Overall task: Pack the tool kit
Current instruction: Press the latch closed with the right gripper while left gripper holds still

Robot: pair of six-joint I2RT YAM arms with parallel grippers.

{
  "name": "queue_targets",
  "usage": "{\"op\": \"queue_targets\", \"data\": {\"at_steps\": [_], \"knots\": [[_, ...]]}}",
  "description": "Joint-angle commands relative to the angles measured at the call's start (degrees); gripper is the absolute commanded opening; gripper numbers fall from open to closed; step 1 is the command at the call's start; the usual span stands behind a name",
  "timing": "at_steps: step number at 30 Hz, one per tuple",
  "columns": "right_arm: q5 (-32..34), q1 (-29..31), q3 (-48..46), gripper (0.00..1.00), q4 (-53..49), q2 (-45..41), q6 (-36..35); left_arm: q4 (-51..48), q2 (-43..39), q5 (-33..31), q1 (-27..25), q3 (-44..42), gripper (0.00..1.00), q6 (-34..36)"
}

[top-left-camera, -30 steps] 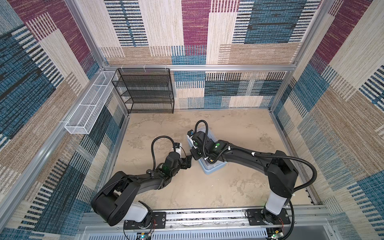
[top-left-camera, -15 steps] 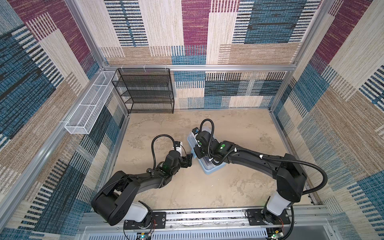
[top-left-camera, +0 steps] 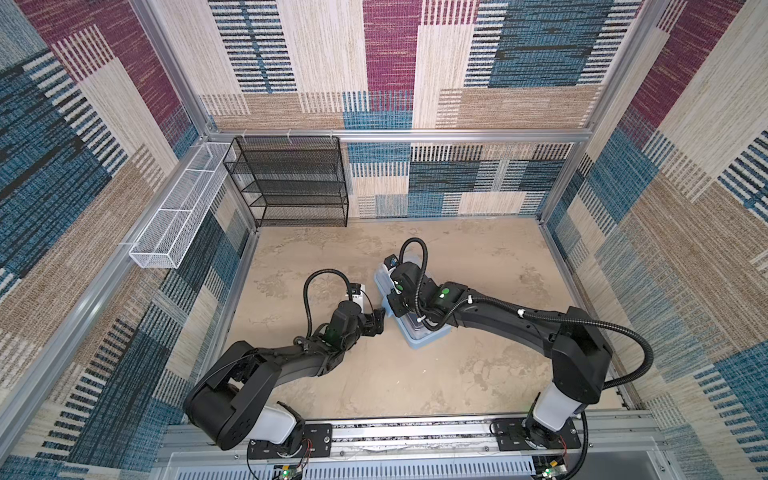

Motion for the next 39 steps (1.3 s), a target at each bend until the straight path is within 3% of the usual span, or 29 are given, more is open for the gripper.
{"op": "queue_targets", "data": {"at_steps": [1,39], "knots": [[-0.3,0.3,1.3,0.13,-0.1,1.1,0.2,-0.4,0.1,0.9,0.0,0.3,0.84,0.1],[2.5,2.1,5.4,0.09,-5.7,7.1,-0.3,-1.0,0.2,0.6,0.2,0.4,0.84,-0.1]]}}
